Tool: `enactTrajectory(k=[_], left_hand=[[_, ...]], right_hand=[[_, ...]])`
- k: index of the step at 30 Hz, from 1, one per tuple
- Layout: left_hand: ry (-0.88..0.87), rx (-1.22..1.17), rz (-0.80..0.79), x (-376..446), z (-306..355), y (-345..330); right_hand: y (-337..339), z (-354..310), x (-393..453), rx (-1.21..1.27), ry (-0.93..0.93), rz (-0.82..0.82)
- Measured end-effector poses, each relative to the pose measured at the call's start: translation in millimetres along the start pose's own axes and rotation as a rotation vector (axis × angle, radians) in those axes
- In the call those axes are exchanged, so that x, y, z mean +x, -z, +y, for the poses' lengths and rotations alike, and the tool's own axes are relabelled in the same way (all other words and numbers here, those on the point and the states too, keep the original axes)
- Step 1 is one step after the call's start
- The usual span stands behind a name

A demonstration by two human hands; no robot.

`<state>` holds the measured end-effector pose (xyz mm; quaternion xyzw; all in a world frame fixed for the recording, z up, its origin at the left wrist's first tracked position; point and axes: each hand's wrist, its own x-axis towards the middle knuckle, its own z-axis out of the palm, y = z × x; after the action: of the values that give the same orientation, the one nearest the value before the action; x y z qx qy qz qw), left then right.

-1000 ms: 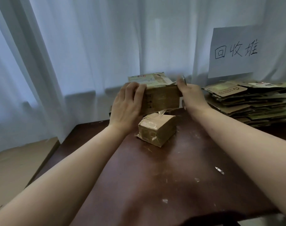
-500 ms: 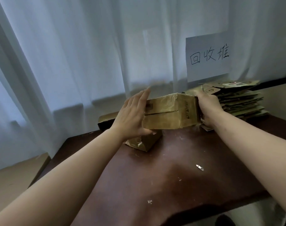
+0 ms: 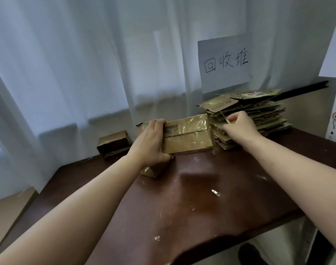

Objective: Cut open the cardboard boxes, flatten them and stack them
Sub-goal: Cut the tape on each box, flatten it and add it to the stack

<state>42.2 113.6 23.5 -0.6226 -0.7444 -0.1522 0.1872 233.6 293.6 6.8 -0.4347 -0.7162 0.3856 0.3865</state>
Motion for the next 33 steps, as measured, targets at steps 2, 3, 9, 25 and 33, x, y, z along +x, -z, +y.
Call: enactTrajectory(k=[2,3,9,25,33], left_hand=[[0.022,-0.028,-0.012,1.4,0.5,-7.1],[0.028,-0.043,-0.022,1.9,1.1,-9.8],[0.023,-0.139,-0.026,2.8,8.6,-20.5],[0.032,-0.504,0.055,13.5,22.3,-44.8],[0.037,-0.515,0.049,12.7,25.0,-44.1]], right_hand=[[3.3,1.3,-0.3,-0.021,0.043,-0.014],[4.8,1.4,-1.3,-0.025,0.063,-0.031],[6.0,3.8,-3.6,-0.062,0.271,-0.048],[-0.9,-19.1,-30.7,-0.371,0.618,-0.289],[-3.1,-20.4,-34.2,-0.440,0.686,-0.210]])
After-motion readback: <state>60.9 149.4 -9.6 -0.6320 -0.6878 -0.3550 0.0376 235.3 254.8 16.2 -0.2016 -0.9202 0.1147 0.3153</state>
